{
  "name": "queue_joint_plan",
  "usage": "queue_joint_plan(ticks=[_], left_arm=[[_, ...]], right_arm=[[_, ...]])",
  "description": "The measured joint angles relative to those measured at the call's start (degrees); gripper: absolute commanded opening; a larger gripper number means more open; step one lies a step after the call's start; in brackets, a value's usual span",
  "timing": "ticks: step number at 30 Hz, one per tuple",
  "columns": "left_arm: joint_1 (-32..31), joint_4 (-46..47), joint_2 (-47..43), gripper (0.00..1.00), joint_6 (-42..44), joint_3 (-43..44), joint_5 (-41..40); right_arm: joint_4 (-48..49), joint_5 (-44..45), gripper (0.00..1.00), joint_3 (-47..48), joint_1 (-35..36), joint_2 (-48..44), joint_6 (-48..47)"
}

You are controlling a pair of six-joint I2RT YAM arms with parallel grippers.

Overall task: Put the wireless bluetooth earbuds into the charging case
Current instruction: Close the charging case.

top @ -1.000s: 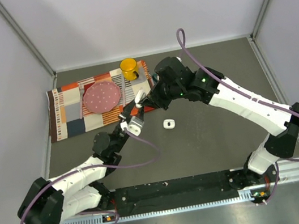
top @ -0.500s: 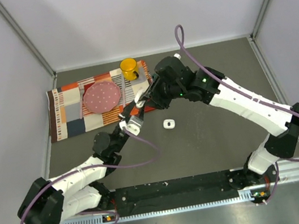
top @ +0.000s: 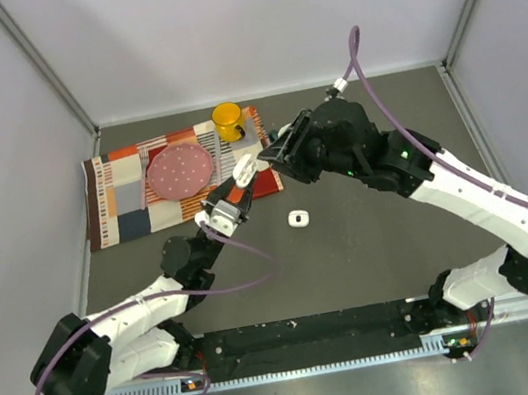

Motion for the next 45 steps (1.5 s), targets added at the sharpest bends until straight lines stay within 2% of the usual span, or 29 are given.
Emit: queue_joint_plan(ticks=[7,13,20,26,35,42,44,45], left_arm=[[2.3,-8.0,-4.9,0.00,-12.3,2.2,4.3],[7.0,-12.5,-8.7,0.00,-26.8,6.0,16.2],[8.2,-14.5,-7.4,0.00,-38.6,11.6,32.3],[8.2,-14.5,-5.9,0.00,-43.0,12.0,36.9],[8.2,-14.6,-4.2,0.00,-45.0,12.0,40.0],[8.2,-14.8,-3.3,0.00,-46.2,12.0,42.7],[8.2,-14.7,-3.3,0.00,-46.7,12.0,43.5],[8.2,-14.7,-3.3,0.00,-46.9,12.0,43.9]], right_arm=[[10.6,4.6,0.43,-13.0,0.0,-11.1,-12.2],[24.0,2.0,0.34,-22.0,0.0,-20.3,-27.9],[29.0,-7.1,0.19,-20.8,0.0,-19.6,-41.7],[28.5,-13.0,0.14,-19.2,0.0,-16.7,-46.4],[27.6,-13.7,0.22,-19.2,0.0,-16.5,-48.5],[27.4,-9.8,0.30,-19.2,0.0,-16.5,-48.4],[27.3,-8.9,0.32,-19.2,0.0,-16.4,-48.4],[27.3,-8.4,0.37,-19.2,0.0,-16.2,-48.3]])
